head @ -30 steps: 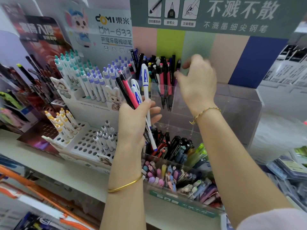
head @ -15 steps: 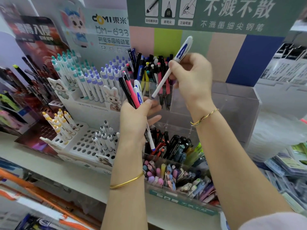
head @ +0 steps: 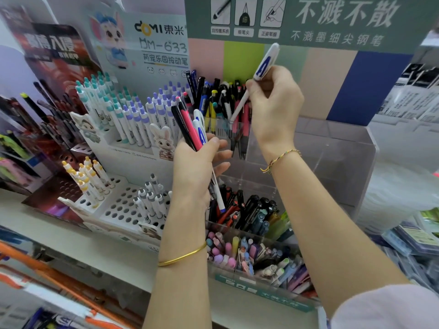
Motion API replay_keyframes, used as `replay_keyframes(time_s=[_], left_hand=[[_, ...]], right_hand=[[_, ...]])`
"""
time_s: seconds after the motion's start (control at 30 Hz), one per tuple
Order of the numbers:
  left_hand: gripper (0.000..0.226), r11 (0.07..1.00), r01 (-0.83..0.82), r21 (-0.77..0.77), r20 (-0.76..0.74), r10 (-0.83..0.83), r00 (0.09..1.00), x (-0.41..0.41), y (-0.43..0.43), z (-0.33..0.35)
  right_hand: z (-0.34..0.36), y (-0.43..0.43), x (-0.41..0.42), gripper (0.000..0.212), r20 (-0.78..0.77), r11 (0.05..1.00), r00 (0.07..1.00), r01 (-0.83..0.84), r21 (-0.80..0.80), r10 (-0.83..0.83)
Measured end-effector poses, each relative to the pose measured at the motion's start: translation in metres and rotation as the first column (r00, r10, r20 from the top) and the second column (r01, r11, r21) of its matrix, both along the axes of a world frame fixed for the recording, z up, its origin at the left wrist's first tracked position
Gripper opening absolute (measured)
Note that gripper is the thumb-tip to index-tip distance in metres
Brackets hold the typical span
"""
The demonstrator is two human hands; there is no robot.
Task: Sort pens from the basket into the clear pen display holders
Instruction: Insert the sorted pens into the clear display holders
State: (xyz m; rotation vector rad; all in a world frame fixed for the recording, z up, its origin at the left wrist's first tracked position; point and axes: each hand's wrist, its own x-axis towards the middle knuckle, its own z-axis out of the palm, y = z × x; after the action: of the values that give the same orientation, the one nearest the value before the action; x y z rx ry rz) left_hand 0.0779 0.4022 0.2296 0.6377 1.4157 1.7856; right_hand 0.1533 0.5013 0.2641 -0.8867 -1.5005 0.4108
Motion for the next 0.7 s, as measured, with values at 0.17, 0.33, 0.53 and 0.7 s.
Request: replay_keyframes(time_s=[0.17,0.33,0.53,0.7], left_hand=[[0.005,1.000,0.018,-0.013,-0.051,-0.018,0.999,0.001,0.004,0.001],[0.005,0.999,0.045,0.027,-0.035,-0.044,0.998,0.003,0.005,0.000],[0.021,0.993,0.085,0.080,-0.030,-0.082,0.996,0.003,0.007,0.001],[0.017,0.989,0.114,0.089,-0.011,-0.114,0.993,0.005,0.005,0.002]], right_hand=[[-0.004,-0.002,-0.003,0.027,0.296,0.999,0.955,0.015,-0.051,0.001],[-0.005,0.001,-0.003,0.030,0.696,0.966,0.704,0.253,-0.058,-0.142],[-0.003,0.001,0.002,0.025,0.647,0.972,0.756,0.212,-0.101,-0.098],[0.005,-0.009,0.019,0.013,0.348,0.970,0.935,0.016,-0.241,0.071]])
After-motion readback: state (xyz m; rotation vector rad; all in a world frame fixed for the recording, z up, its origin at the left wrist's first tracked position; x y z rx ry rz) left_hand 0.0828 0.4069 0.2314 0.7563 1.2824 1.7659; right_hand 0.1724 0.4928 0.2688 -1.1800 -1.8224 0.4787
